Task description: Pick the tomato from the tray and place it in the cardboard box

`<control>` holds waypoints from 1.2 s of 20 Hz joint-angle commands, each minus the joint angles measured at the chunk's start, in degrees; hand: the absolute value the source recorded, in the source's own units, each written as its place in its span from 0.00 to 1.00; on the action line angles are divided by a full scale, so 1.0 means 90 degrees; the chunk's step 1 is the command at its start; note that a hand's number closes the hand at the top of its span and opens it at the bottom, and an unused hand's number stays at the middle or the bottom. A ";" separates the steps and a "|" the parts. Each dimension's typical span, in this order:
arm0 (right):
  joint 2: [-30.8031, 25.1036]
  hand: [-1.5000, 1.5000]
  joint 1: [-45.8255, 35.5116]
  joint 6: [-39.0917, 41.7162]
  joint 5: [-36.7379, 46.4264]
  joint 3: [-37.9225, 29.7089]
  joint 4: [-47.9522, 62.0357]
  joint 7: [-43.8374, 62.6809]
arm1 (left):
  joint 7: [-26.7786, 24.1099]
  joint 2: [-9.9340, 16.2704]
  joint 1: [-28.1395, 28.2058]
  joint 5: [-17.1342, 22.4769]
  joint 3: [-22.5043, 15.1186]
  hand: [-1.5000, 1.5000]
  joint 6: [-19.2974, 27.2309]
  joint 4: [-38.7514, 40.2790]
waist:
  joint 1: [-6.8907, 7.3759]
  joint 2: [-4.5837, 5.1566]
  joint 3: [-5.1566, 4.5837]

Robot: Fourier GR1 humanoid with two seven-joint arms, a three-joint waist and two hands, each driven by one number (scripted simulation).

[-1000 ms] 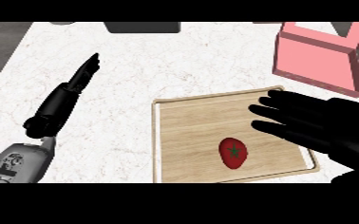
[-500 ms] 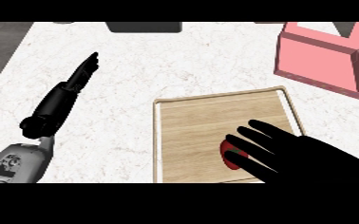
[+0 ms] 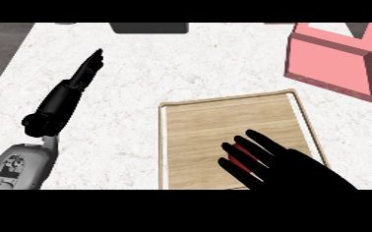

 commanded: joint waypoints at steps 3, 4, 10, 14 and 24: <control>0.0776 0.00 0.0137 0.0027 0.0986 0.0303 0.0344 -0.0058 | -0.0152 -0.0244 0.0244 -0.0300 0.0095 0.50 -0.0118 -0.0136 | 0.0013 0.0002 0.0001; 0.0859 0.00 -0.0164 0.0176 0.0888 0.0076 0.0647 -0.0304 | -0.0186 -0.0279 0.0315 -0.0385 0.0116 0.50 -0.0078 -0.0132 | 0.0026 0.0005 0.0001; 0.0814 0.00 -0.0184 -0.0044 0.1803 0.0181 0.1231 -0.0803 | -0.0029 -0.0442 0.0265 -0.0387 0.0201 0.50 -0.0271 -0.0186 | 0.0020 0.0009 0.0002; 0.0588 0.00 0.0527 -0.0471 0.2176 0.0080 0.1144 -0.1219 | 0.0160 -0.0351 0.0802 -0.0424 0.0262 0.50 -0.0440 -0.0997 | 0.0021 -0.0004 0.0004; 0.1547 0.00 0.0786 -0.0495 0.3025 0.0474 0.1736 -0.1469 | -0.0353 -0.0750 0.0363 -0.0789 0.0530 0.50 -0.0539 0.0029 | -0.0006 0.0002 0.0000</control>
